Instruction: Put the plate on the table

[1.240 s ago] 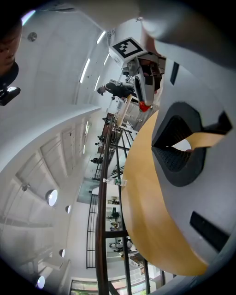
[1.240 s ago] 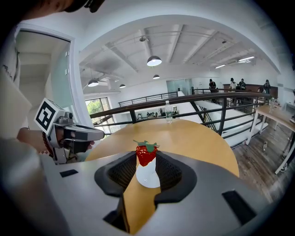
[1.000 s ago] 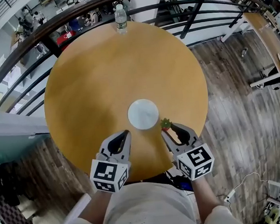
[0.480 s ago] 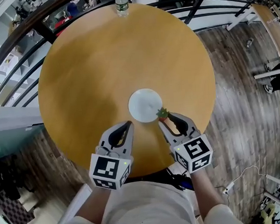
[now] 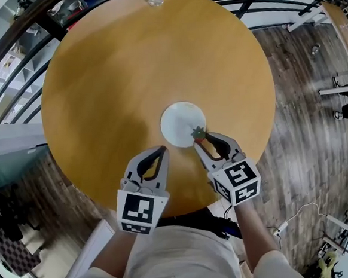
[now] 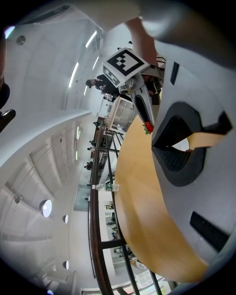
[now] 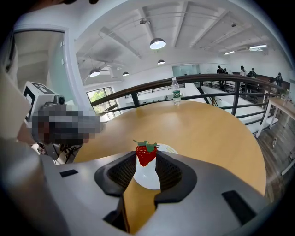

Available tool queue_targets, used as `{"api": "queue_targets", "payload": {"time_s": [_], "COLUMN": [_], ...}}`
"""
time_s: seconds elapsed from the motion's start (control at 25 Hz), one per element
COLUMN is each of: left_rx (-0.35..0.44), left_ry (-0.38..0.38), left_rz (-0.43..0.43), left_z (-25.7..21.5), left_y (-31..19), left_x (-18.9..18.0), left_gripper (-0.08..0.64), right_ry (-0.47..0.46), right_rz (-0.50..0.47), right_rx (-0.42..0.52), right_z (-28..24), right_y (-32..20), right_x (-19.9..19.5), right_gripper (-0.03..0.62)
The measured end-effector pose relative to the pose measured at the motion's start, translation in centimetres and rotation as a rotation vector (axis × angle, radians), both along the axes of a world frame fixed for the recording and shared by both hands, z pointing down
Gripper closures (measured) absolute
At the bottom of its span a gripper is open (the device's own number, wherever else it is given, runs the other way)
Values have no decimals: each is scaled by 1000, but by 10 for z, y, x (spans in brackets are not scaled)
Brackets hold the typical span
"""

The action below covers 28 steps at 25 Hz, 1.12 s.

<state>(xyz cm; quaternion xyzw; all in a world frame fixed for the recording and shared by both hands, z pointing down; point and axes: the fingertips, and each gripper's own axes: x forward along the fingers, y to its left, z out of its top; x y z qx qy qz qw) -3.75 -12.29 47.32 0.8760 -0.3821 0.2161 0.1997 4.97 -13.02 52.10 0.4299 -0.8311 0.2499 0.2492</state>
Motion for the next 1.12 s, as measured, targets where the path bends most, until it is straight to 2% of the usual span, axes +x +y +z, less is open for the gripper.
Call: {"api": "queue_targets", "payload": {"time_s": [0.44,1.12], "left_rx": [-23,-62], "left_ry": [-12,-8], "left_rz": [-7,-41], "left_z": [24,43], "left_y": [-9,-18], "left_x": [-5,-14], "left_gripper": [537,535], "right_ry": [54,90], "right_rz": [-15,-53], "right_rx": [-45,-95], "right_z": [49,86], "right_y": [-13,-27], "right_x": [-3,-15], "right_gripper": [449,448]}}
